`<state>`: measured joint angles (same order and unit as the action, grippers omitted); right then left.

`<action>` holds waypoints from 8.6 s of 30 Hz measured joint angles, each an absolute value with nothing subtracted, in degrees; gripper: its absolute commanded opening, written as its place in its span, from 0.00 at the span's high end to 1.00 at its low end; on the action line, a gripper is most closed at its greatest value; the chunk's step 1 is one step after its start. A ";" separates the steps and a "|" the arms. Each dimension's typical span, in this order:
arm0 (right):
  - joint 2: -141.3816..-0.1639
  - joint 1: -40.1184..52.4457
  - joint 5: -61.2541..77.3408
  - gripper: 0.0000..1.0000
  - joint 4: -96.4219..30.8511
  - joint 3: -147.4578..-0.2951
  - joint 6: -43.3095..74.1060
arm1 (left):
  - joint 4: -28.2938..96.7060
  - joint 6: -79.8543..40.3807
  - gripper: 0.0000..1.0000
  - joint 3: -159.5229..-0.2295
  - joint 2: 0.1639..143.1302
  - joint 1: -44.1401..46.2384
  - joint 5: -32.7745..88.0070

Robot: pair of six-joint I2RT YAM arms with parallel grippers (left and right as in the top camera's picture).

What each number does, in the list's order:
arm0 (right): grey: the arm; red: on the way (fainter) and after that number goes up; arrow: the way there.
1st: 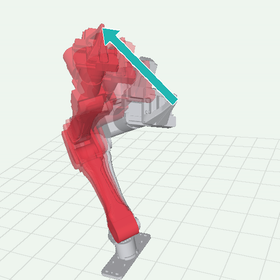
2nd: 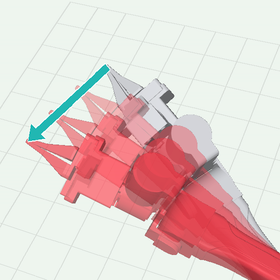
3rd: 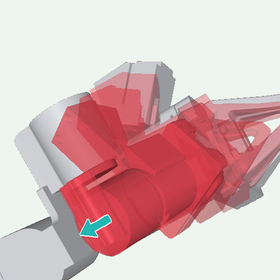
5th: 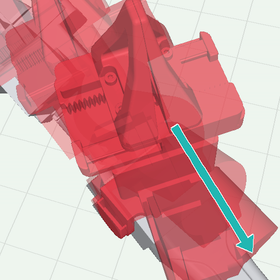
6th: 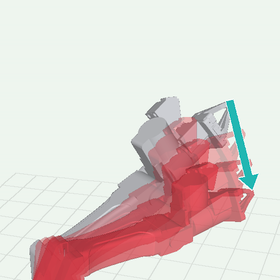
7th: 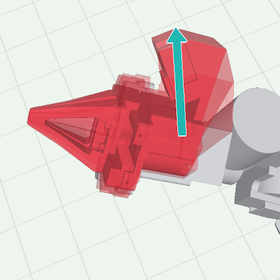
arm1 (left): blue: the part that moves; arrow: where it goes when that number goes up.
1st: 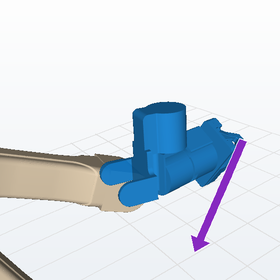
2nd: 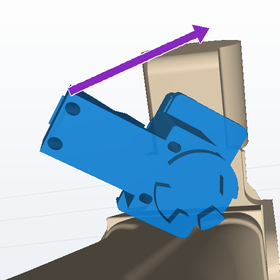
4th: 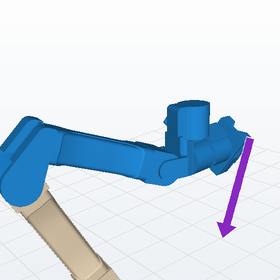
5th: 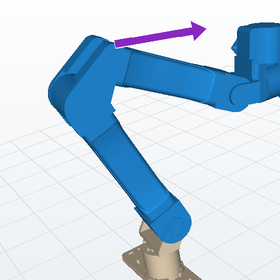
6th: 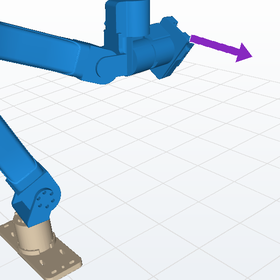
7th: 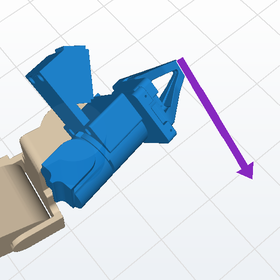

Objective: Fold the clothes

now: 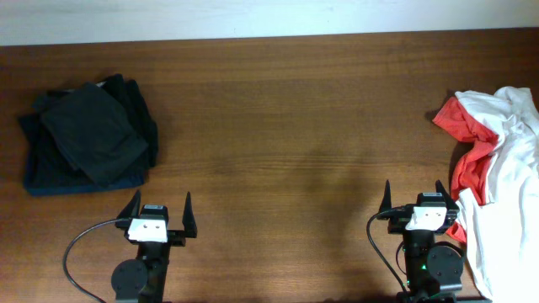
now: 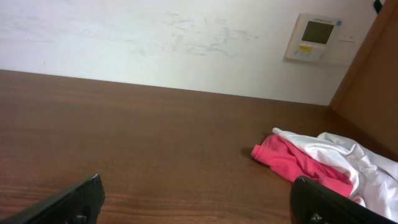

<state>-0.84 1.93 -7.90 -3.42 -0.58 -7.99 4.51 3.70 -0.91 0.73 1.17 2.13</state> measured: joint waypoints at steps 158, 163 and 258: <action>-89.41 -35.88 5.10 0.96 -80.60 -107.59 7.46 | 36.67 2.13 0.01 -36.67 35.48 1.17 4.49; -89.41 -35.88 5.06 0.60 -81.62 -107.57 7.22 | 36.67 2.13 0.01 -36.67 35.48 1.17 4.49; -107.53 -1.34 11.75 0.01 -96.99 -122.80 -1.08 | 35.75 -6.42 0.01 -36.77 37.36 1.17 20.97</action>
<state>-107.53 -1.34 11.75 -96.99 -122.80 -1.08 35.75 -6.42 -36.77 37.36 1.17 20.97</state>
